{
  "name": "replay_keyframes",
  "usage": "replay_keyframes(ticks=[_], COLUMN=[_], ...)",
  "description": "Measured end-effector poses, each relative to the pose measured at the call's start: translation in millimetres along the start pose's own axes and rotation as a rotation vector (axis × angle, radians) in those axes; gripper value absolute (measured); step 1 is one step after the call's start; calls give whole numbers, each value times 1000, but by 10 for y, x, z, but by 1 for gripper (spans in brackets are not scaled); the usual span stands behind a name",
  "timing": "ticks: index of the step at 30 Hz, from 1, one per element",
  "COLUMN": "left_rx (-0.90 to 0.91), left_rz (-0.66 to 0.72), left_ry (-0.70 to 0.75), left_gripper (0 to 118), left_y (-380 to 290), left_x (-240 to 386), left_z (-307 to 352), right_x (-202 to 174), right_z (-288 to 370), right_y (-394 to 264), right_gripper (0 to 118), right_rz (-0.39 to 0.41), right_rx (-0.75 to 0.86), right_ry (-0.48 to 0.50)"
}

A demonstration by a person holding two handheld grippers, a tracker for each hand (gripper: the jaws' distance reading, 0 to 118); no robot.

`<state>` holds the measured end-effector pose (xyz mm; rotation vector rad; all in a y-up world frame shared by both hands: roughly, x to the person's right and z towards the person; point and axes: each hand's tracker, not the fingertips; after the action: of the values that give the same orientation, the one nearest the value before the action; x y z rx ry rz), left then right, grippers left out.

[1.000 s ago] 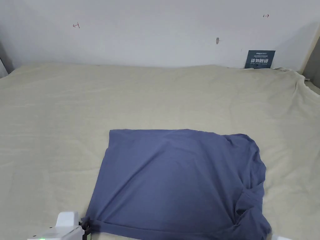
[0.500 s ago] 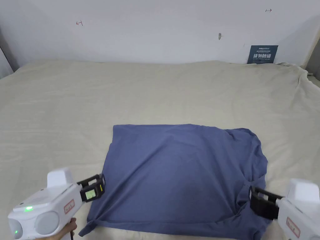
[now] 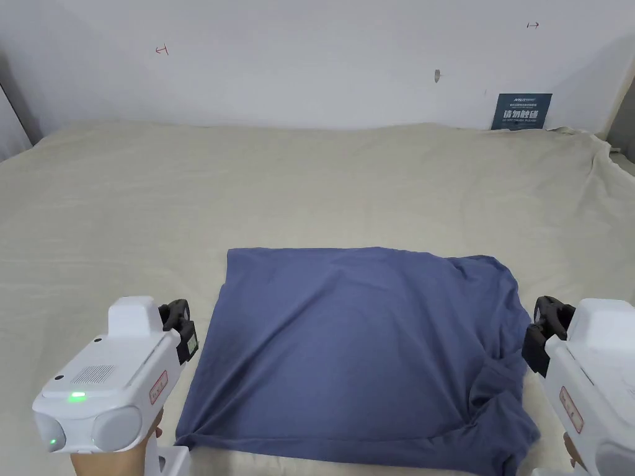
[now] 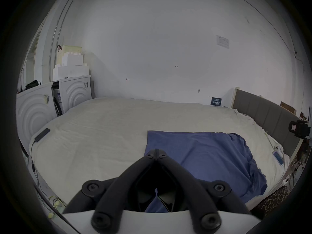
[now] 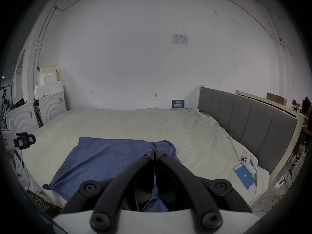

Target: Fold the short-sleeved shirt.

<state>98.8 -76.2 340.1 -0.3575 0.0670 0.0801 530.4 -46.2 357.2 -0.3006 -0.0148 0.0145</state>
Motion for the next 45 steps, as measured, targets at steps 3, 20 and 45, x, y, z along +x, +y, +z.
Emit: replay_keyframes(ticks=[3, 20, 45], left_rx=[-1, -415, -652], left_rz=[7, 112, 159], left_ry=[1, 17, 22], left_gripper=[0, 25, 4], left_y=[-44, -474, -1244], left_x=[-8, -320, -311], left_z=[-14, -367, -574], right_x=[-24, 20, 129], right_z=[-2, -66, -117], right_y=[-5, -118, -340], right_gripper=[0, 0, 0], right_rz=[5, -16, -47], right_rx=[-1, -56, -144], right_ry=[4, 19, 12])
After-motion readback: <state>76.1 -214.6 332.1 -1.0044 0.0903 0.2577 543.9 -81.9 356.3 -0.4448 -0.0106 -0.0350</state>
